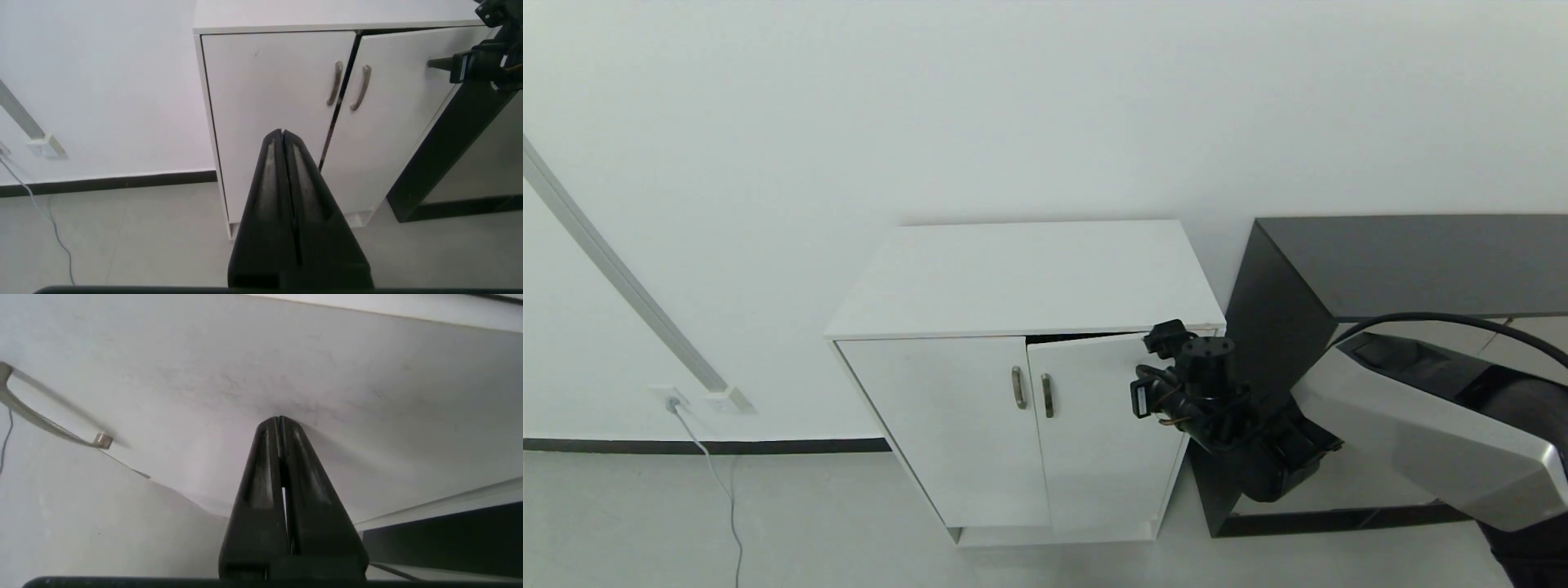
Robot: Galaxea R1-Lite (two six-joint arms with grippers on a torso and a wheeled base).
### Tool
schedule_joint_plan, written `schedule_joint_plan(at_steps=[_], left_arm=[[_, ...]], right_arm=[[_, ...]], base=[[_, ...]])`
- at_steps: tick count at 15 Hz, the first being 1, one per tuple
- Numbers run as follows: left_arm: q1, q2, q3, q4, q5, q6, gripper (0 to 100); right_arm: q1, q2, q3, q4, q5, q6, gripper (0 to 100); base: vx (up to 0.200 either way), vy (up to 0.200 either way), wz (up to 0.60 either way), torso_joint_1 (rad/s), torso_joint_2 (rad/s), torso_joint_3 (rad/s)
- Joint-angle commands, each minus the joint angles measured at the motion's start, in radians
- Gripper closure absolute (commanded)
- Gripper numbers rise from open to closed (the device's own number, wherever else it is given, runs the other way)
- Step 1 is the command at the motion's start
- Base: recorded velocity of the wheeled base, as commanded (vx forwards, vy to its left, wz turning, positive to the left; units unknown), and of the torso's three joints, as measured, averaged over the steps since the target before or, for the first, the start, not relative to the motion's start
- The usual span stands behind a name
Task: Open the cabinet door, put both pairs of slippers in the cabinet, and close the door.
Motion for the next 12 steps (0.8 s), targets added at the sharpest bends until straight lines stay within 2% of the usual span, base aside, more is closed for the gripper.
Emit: schedule_joint_plan(at_steps=[1,12], left_arm=[[0.0,0.001,0.0,0.0,0.0,-0.002,100],[0.0,0.001,0.0,0.0,0.0,-0.002,100]], right_arm=[[0.0,0.012,-0.01,0.001,0.0,-0.001,100],[0.0,0.033,-0.043,0.008,-0.003,-0.002,100]], base=[[0.0,0.0,0.0,0.0,0.0,0.0],[0.0,0.0,0.0,0.0,0.0,0.0]])
